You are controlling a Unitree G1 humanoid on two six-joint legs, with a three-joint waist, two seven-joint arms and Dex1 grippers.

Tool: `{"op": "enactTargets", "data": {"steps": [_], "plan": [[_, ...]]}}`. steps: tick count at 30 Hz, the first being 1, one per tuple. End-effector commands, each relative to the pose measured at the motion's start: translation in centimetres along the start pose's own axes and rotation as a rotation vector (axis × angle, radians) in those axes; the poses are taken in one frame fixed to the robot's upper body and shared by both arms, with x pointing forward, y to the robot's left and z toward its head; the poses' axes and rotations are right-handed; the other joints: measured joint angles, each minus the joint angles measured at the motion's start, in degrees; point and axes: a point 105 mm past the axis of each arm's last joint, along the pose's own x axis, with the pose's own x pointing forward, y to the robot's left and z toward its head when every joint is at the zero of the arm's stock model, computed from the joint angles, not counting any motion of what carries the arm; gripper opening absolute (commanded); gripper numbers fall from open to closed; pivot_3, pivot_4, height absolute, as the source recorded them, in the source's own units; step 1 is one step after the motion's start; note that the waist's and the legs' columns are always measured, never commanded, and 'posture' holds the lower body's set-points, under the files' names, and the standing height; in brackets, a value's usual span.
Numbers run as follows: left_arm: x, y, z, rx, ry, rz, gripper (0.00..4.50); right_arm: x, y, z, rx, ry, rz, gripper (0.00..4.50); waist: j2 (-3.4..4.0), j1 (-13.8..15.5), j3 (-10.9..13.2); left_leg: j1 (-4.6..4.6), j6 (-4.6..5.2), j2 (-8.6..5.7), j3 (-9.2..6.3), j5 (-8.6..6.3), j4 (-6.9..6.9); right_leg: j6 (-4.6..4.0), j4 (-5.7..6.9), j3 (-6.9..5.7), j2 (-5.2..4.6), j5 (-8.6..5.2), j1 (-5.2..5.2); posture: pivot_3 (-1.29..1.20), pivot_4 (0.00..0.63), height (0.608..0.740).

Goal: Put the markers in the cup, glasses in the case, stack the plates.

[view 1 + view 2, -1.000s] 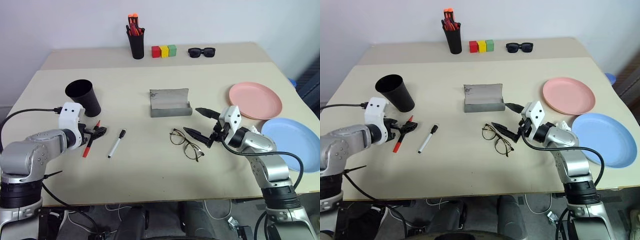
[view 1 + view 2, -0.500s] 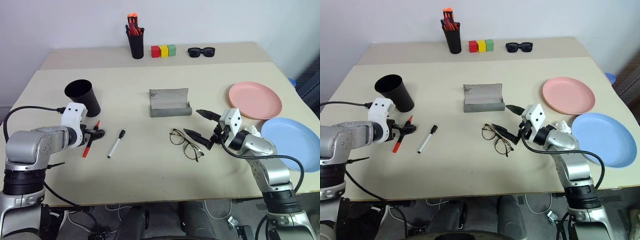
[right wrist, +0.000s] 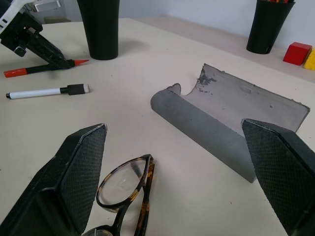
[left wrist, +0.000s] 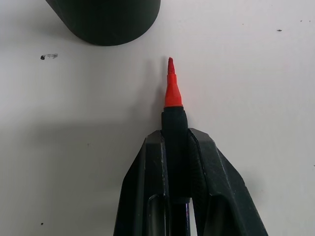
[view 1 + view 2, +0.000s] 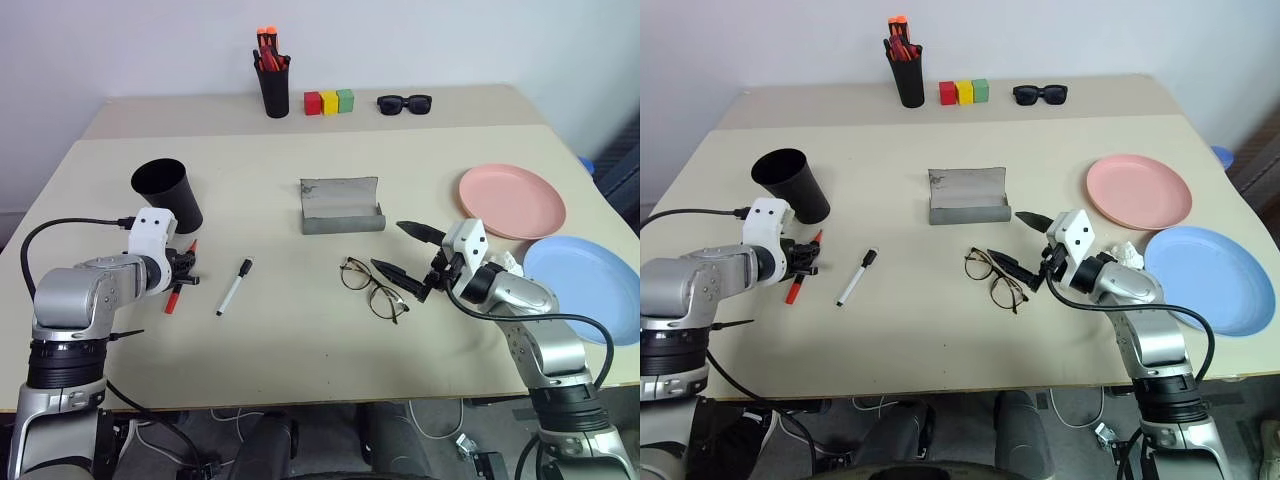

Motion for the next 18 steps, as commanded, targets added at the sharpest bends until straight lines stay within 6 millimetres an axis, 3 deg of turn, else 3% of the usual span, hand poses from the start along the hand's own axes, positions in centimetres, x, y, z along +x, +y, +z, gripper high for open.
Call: {"op": "enactTargets", "data": {"steps": [1, 6, 9, 14, 18], "plan": [[-1.0, -1.5, 0.2, 0.048, -0.001, -0.093, 0.03, -0.2, -0.4, 1.4, -0.033, -0.039, -0.009, 4.5, 0.0, -0.06, 0.0, -0.01, 0.0, 0.0, 0.0, 0.0, 0.0, 0.0, 0.0, 0.0, 0.0, 0.0, 0.0, 0.0, 0.15, 0.74], [-3.4, -5.0, 0.7, 0.194, -0.061, -0.313, 0.03, 0.0, -0.6, 1.4, -0.032, -0.044, -0.011, 4.5, 0.0, -0.12, 0.0, -0.04, 0.0, 0.01, 0.01, 0.0, 0.0, 0.0, -0.01, 0.0, -0.01, 0.0, -0.02, 0.0, 0.15, 0.74], [-4.5, -5.6, 3.4, 0.267, -0.269, -0.335, 0.03, 0.2, -0.7, 1.3, -0.03, -0.05, -0.013, 4.5, 0.01, -0.02, 0.0, -0.02, 0.0, 0.01, 0.02, 0.0, 0.0, -0.01, 0.0, 0.01, -0.02, 0.0, -0.02, 0.0, 0.15, 0.74], [-6.8, -3.6, 10.3, 0.258, -0.665, -0.208, 0.03, 0.4, -0.8, 1.2, -0.026, -0.053, -0.01, 4.5, -0.02, 0.36, 0.01, -0.04, -0.03, 0.01, 0.01, 0.02, 0.03, -0.02, -0.01, -0.01, -0.01, 0.0, 0.01, 0.0, 0.15, 0.74], [-8.5, -1.3, 13.7, 0.284, -0.883, -0.068, 0.03, 0.6, -0.8, 1.4, -0.019, -0.061, -0.001, 4.5, 0.0, -0.2, 0.0, -0.01, -0.03, 0.0, 0.07, 0.02, 0.06, -0.03, -0.02, 0.01, -0.02, 0.02, 0.0, 0.0, 0.15, 0.74]]}}
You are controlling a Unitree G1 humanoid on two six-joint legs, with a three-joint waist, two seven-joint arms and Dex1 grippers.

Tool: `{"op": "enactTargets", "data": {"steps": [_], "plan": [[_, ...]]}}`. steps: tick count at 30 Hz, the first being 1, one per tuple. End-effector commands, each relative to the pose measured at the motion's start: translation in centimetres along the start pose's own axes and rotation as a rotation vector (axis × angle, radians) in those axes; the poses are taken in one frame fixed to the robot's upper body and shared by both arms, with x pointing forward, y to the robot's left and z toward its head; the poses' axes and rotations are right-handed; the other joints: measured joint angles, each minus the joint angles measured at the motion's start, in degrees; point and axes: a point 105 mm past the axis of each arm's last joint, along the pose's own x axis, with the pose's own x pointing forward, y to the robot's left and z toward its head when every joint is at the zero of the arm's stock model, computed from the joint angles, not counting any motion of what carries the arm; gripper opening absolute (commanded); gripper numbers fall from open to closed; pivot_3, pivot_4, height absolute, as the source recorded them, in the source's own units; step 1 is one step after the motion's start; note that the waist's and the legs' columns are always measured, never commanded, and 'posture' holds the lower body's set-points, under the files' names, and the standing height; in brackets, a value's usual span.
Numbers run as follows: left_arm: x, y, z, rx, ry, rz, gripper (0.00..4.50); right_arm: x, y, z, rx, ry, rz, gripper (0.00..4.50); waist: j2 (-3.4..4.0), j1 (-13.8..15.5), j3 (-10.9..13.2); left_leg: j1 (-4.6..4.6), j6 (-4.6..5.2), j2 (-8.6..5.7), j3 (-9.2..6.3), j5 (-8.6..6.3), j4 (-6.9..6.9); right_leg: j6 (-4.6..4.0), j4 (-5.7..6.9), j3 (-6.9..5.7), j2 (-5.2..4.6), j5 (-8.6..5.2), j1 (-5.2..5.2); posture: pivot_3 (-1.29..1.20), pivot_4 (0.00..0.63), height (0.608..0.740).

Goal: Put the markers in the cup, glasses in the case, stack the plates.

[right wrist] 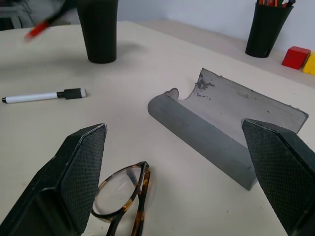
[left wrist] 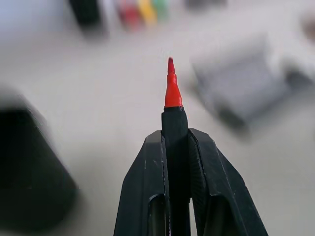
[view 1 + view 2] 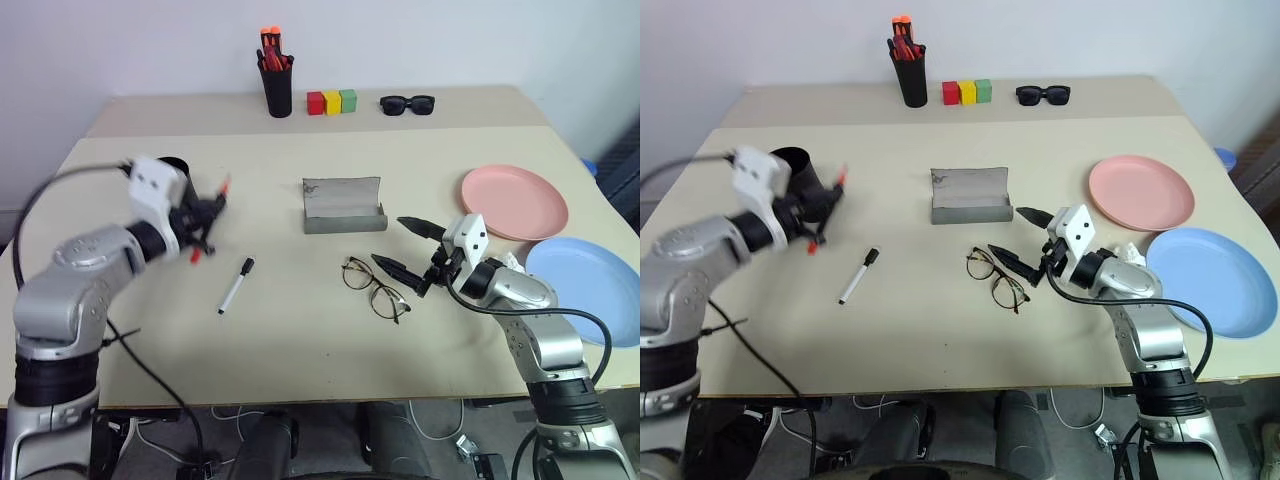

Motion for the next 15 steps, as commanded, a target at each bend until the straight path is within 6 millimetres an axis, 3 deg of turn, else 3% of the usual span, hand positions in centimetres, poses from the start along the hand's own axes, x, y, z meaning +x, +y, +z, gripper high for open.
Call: {"op": "enactTargets", "data": {"steps": [1, 4, 6, 10, 15], "plan": [[-0.6, 3.0, 3.5, 0.117, -0.189, 0.148, 0.03, 0.3, -0.2, 1.3, -0.022, -0.052, 0.005, 4.5, 0.0, -0.21, 0.0, 0.0, 0.0, 0.01, 0.01, 0.0, -0.01, 0.0, -0.01, 0.0, 0.01, 0.0, -0.01, 0.0, 0.15, 0.74], [-0.8, 4.3, 5.5, 0.172, -0.305, 0.192, 0.03, 0.5, -0.2, 1.3, -0.02, -0.056, 0.008, 4.5, 0.0, 0.04, 0.0, -0.04, 0.0, 0.01, 0.01, 0.0, -0.01, 0.0, 0.0, 0.0, 0.0, 0.01, -0.05, 0.0, 0.15, 0.74], [-1.4, 6.7, 6.0, 0.187, -0.359, 0.307, 0.03, 0.5, -0.1, 1.3, -0.02, -0.058, 0.008, 4.5, -0.01, 0.11, 0.0, -0.07, 0.0, 0.01, 0.0, 0.0, 0.0, 0.01, -0.02, -0.01, 0.0, 0.01, -0.06, 0.0, 0.15, 0.74], [-1.8, 9.0, 5.5, 0.139, -0.422, 0.368, 0.03, 0.4, 0.0, 1.3, -0.018, -0.057, 0.007, 4.5, -0.01, 0.07, 0.0, -0.06, 0.0, 0.01, 0.01, 0.0, 0.0, 0.01, -0.01, -0.01, 0.0, 0.01, -0.07, 0.0, 0.15, 0.74], [-1.2, 9.5, 4.8, 0.096, -0.496, 0.351, 0.03, 0.4, 0.1, 1.5, -0.023, -0.059, 0.007, 4.5, -0.02, 0.24, 0.0, -0.08, 0.0, 0.0, -0.02, 0.0, 0.02, 0.02, 0.0, -0.03, 0.0, 0.02, -0.05, 0.0, 0.15, 0.74]]}}
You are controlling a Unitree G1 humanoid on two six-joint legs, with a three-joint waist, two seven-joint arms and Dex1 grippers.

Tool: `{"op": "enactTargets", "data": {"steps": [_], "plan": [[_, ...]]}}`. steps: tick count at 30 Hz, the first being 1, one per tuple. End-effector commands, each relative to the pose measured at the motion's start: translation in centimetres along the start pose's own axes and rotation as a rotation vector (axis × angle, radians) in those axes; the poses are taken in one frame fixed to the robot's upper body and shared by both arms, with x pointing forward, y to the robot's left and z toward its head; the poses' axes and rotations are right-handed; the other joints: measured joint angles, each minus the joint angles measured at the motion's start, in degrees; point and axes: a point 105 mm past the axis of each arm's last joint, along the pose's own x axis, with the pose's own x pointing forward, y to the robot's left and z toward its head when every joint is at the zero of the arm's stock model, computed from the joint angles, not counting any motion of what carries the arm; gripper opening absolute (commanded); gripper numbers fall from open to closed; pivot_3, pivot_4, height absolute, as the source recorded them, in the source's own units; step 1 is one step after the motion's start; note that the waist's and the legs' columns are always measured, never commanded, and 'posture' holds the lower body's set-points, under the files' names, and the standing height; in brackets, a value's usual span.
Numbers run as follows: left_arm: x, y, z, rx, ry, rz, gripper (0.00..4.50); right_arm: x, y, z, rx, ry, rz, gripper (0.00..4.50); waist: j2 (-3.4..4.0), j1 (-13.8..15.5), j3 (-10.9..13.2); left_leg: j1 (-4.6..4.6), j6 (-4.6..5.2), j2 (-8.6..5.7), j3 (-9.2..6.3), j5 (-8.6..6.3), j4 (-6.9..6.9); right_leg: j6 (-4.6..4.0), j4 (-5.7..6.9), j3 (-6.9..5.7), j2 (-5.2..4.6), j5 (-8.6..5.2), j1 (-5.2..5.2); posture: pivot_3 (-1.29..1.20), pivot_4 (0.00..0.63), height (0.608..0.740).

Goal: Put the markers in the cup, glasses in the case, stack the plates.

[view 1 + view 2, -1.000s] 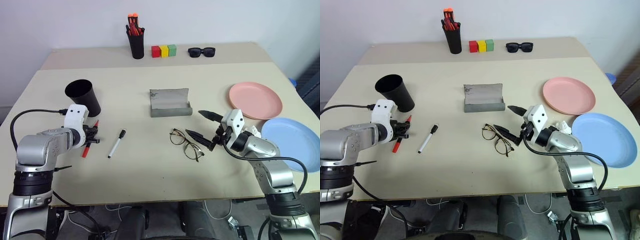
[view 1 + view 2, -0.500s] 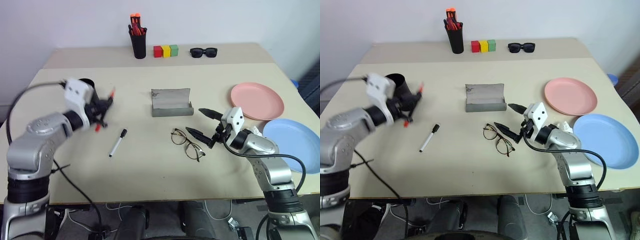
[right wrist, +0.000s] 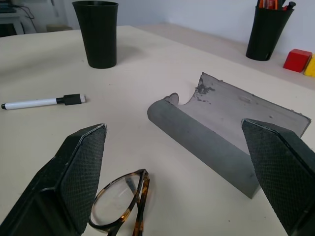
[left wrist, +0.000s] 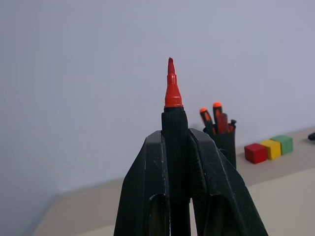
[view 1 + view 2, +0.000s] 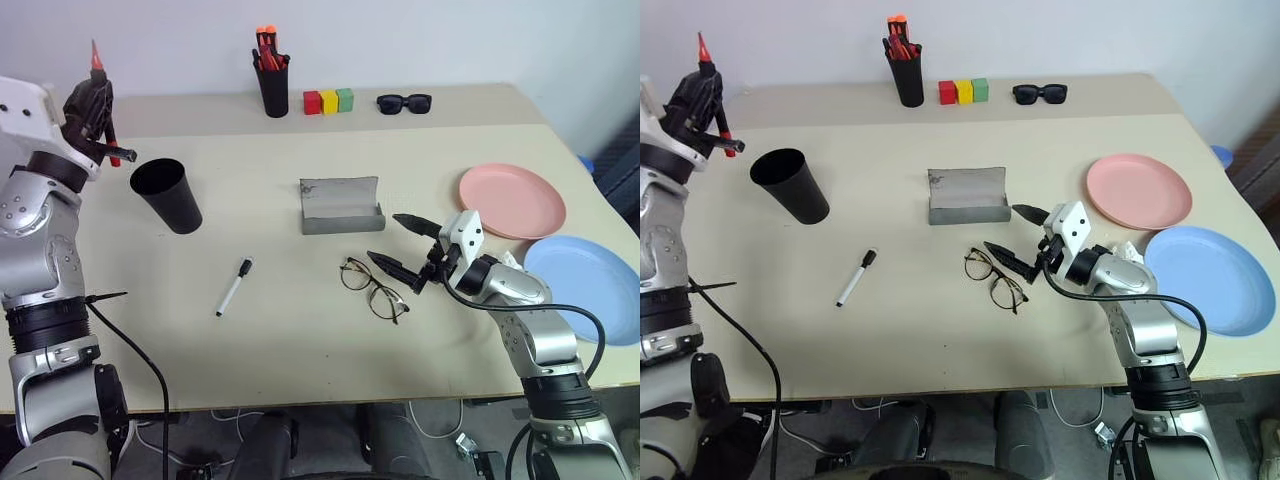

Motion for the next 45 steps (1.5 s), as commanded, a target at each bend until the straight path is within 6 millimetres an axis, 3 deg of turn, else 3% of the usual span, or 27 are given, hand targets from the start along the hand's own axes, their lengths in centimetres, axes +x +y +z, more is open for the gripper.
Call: {"op": "enactTargets", "data": {"steps": [1, 8, 15, 21, 22, 23, 29, 32, 34, 37, 39, 40, 42, 45], "plan": [[0.5, 0.7, 1.3, 0.004, -0.122, 0.008, 0.03, 0.0, 0.1, 1.4, -0.031, -0.046, -0.003, 4.5, -0.01, -0.03, 0.0, 0.0, 0.0, 0.0, -0.01, 0.0, 0.01, 0.0, 0.0, -0.01, 0.0, 0.0, 0.0, 0.0, 0.15, 0.74], [1.2, 0.5, -1.3, -0.03, -0.138, 0.029, 0.03, -0.1, 0.2, 1.4, -0.033, -0.039, 0.004, 4.5, -0.02, -0.27, -0.01, 0.01, 0.0, 0.0, 0.0, 0.0, 0.01, 0.01, 0.01, -0.01, 0.0, 0.01, 0.0, 0.0, 0.15, 0.74], [-0.4, -0.4, -4.8, -0.091, -0.077, 0.026, 0.03, -0.5, 0.2, 1.6, -0.037, -0.034, -0.007, 4.5, -0.02, -0.26, -0.01, 0.02, 0.01, 0.0, 0.0, -0.01, 0.01, 0.01, 0.03, -0.01, 0.0, 0.01, -0.01, 0.0, 0.15, 0.74], [-0.2, -1.4, -5.3, -0.088, -0.07, -0.006, 0.03, -0.4, 0.3, 1.6, -0.034, -0.032, -0.004, 4.5, -0.04, -0.19, -0.01, 0.01, 0.01, 0.0, -0.01, 0.0, 0.05, 0.01, 0.08, -0.02, 0.01, 0.01, 0.0, 0.0, 0.15, 0.74], [-0.2, -1.5, -5.3, -0.079, -0.069, -0.01, 1.0, -0.4, 0.3, 1.6, -0.034, -0.032, -0.004, 4.5, -0.04, -0.19, -0.01, 0.02, 0.02, 0.0, -0.01, 0.0, 0.05, 0.01, 0.09, -0.01, 0.01, 0.01, 0.0, 0.0, 0.15, 0.74], [-0.2, -1.4, -5.3, -0.084, -0.073, -0.004, 1.32, -0.4, 0.3, 1.7, -0.033, -0.033, -0.005, 4.5, -0.04, -0.19, -0.01, 0.02, 0.01, 0.0, -0.01, 0.0, 0.04, 0.01, 0.09, -0.01, 0.01, 0.01, 0.0, 0.0, 0.15, 0.74], [0.1, -1.4, -4.3, -0.085, -0.098, -0.018, 4.45, -0.4, 0.2, 1.6, -0.033, -0.034, -0.005, 4.5, -0.04, -0.21, -0.01, 0.02, 0.02, 0.0, -0.01, 0.0, 0.04, 0.01, 0.08, -0.01, 0.01, 0.01, 0.0, 0.0, 0.15, 0.74], [0.3, -2.4, -3.6, -0.153, -0.08, -0.083, 4.45, -0.3, 0.2, 1.6, -0.032, -0.034, -0.006, 4.5, -0.04, -0.22, -0.01, 0.01, 0.02, 0.0, -0.01, 0.0, 0.05, 0.01, 0.09, -0.01, 0.01, 0.01, 0.0, 0.0, 0.15, 0.74], [0.2, -4.8, -2.5, -0.297, -0.041, -0.22, 4.45, -0.3, 0.2, 1.6, -0.034, -0.033, -0.006, 4.5, -0.04, -0.3, -0.01, 0.0, 0.02, 0.0, -0.02, 0.0, 0.05, 0.01, 0.08, -0.01, 0.01, 0.01, 0.0, 0.0, 0.15, 0.74], [-1.3, -8.8, 0.1, -0.329, 0.047, -0.425, 4.45, -0.5, 0.0, 1.6, -0.035, -0.033, -0.006, 4.5, -0.03, -0.52, -0.01, -0.01, 0.06, 0.0, -0.04, -0.03, 0.04, 0.01, 0.1, 0.03, 0.0, 0.01, -0.02, 0.0, 0.15, 0.74], [-2.6, -10.8, -0.1, -0.322, 0.214, -0.539, 4.45, -0.6, -0.1, 1.5, -0.036, -0.031, -0.008, 4.5, -0.04, -0.68, 0.0, -0.04, 0.05, 0.03, -0.05, -0.03, 0.03, 0.01, 0.1, 0.03, 0.02, 0.01, -0.08, 0.0, 0.15, 0.74], [-3.5, -11.5, -0.9, -0.238, 0.332, -0.583, 4.45, -0.7, -0.2, 1.4, -0.037, -0.029, -0.011, 4.5, -0.03, -0.64, 0.01, -0.03, 0.06, 0.02, -0.05, -0.03, 0.03, 0.0, 0.16, 0.05, 0.02, 0.01, -0.09, 0.0, 0.15, 0.74], [-4.1, -11.4, -2.0, -0.162, 0.496, -0.552, 4.45, -0.8, -0.5, 1.3, -0.039, -0.027, -0.019, 4.5, 0.02, -0.55, 0.02, 0.03, 0.05, 0.02, -0.04, -0.02, 0.02, -0.01, 0.22, 0.06, 0.07, 0.0, -0.08, 0.0, 0.15, 0.74], [-4.7, -12.5, -2.0, -0.195, 0.589, -0.513, 4.45, -0.7, -0.6, 1.5, -0.041, -0.031, -0.01, 4.5, 0.04, -0.51, 0.04, 0.2, 0.05, 0.02, -0.03, -0.02, 0.02, -0.01, 0.25, 0.06, 0.09, -0.01, 0.1, 0.0, 0.15, 0.74]]}}
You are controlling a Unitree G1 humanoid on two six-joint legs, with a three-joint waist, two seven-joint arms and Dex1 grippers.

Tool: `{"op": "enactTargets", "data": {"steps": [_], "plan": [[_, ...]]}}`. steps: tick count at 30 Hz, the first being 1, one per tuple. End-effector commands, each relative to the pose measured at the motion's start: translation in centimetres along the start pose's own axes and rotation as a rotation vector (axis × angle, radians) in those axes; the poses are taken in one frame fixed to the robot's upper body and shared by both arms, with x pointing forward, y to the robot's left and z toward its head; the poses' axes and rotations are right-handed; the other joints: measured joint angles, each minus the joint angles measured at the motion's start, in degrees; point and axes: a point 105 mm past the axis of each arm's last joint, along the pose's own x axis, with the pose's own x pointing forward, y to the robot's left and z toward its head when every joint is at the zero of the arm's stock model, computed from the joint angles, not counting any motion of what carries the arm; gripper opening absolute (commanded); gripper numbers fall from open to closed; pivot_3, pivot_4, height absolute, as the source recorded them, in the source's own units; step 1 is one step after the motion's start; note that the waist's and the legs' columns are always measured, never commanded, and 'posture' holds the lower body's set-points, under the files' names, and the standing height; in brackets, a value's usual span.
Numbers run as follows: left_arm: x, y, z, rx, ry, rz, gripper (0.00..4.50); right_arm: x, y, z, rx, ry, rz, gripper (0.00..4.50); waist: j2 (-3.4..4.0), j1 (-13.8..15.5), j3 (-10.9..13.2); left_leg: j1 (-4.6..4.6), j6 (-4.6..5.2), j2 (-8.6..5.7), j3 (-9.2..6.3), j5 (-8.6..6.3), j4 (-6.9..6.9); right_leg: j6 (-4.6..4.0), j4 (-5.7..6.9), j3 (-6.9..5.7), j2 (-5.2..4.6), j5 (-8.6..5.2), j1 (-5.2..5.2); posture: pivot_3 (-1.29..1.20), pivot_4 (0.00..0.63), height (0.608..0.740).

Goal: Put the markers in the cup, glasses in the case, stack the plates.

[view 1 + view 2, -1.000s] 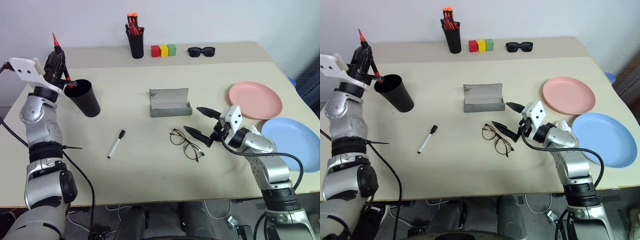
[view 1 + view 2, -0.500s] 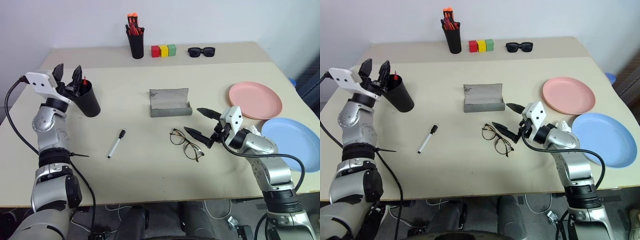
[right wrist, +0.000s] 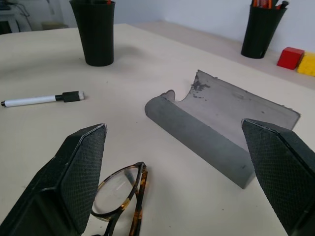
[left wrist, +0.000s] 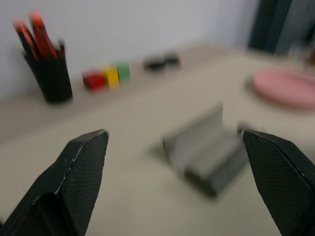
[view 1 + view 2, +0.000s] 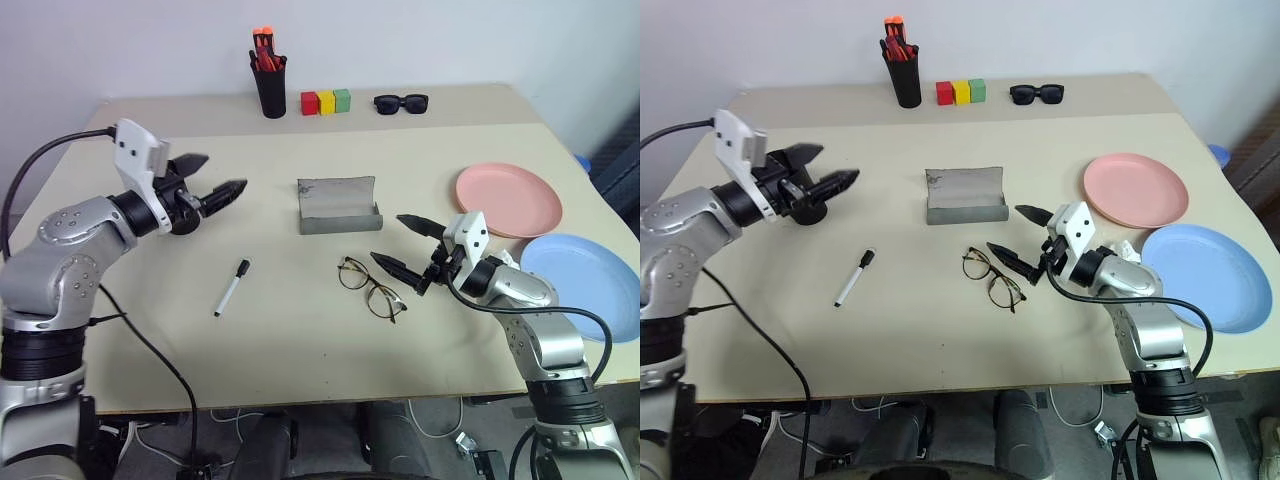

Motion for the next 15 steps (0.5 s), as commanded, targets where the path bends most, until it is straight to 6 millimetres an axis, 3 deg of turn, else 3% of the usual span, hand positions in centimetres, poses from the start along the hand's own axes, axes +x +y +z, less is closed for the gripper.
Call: {"op": "enactTargets", "data": {"steps": [1, 6, 10, 15], "plan": [[0.4, -1.5, -1.6, -0.084, 0.151, 0.05, 4.45, 0.0, -0.4, 1.4, -0.038, -0.045, 0.009, 4.5, -0.01, 0.13, 0.0, 0.02, 0.0, 0.0, -0.02, 0.0, 0.01, 0.0, -0.01, 0.0, 0.0, 0.0, 0.05, 0.0, 0.15, 0.74], [0.7, -1.0, -6.5, -0.096, 0.415, 0.199, 4.45, 0.3, -0.1, 1.3, -0.038, -0.047, 0.022, 4.5, -0.02, 0.07, 0.0, 0.12, -0.01, 0.0, -0.04, 0.01, 0.02, 0.01, -0.01, -0.01, 0.02, 0.0, 0.15, 0.0, 0.15, 0.74], [1.5, -3.0, -9.4, -0.211, 0.562, 0.088, 4.45, 0.3, 0.3, 1.2, -0.037, -0.046, 0.034, 4.5, -0.02, 0.15, 0.0, 0.11, -0.04, 0.0, -0.03, 0.02, 0.02, 0.0, -0.03, 0.0, 0.03, 0.0, 0.14, 0.0, 0.15, 0.74], [2.2, -3.1, -8.6, -0.249, 0.596, 0.066, 4.45, -1.5, 2.5, 1.9, 0.002, -0.03, 0.204, 4.5, -0.03, 0.51, 0.0, -0.01, -0.04, -0.01, -0.09, 0.02, 0.03, 0.0, -0.1, -0.04, 0.02, 0.0, 0.11, 0.0, 0.15, 0.74]]}}
